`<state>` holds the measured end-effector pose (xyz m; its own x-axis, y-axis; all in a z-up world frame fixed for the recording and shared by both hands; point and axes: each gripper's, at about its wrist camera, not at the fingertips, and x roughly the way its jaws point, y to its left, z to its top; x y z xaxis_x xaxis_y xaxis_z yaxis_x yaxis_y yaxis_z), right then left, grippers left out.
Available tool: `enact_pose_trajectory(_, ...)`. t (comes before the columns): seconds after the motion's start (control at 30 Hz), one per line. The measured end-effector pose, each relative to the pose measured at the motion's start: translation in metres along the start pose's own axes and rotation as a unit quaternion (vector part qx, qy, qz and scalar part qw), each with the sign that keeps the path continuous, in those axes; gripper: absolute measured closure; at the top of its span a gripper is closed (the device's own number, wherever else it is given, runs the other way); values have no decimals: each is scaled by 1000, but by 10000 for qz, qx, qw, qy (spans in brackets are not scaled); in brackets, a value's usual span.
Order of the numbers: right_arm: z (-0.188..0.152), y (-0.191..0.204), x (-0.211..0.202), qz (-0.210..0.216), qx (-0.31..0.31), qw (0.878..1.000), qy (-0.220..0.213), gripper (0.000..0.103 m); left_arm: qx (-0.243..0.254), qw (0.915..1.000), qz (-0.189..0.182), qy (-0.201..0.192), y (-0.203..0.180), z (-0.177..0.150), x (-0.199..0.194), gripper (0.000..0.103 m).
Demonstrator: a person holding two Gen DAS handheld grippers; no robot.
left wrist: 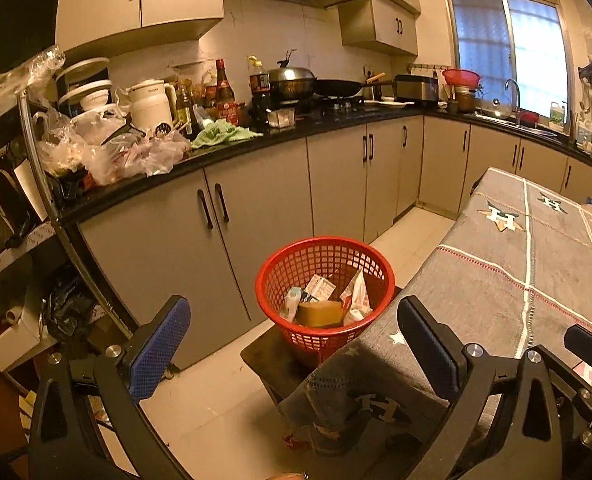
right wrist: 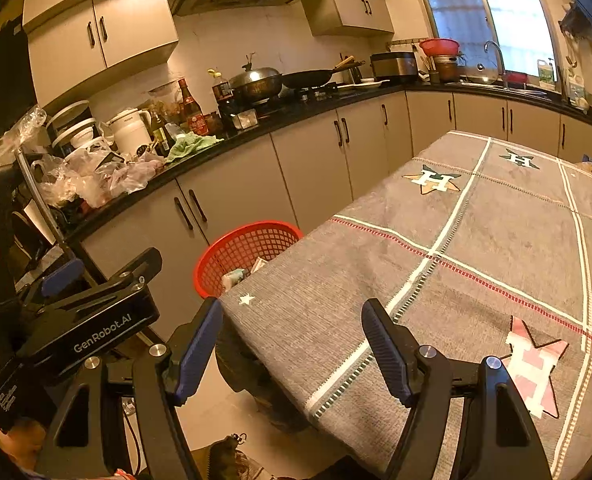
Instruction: Collect trash
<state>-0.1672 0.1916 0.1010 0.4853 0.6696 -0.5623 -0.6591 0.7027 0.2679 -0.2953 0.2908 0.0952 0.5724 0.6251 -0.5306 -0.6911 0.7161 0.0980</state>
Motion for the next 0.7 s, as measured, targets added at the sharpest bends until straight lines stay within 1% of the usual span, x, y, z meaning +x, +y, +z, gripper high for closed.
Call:
enact_pose_trajectory(0.23,-1,1,3,-35,-9,10000,31,26,-78,9999,-21,150,2,-2,8,0)
enact_pose_trajectory(0.53,-2,-1,8,-67,7,9999,101,26,-68,9998,-15,208,1,-4,12,0)
enact_pose_trajectory(0.7,-3,0,9,-157,-64,9998,98,26,-63,9997,-16,234,1,-5,14,0)
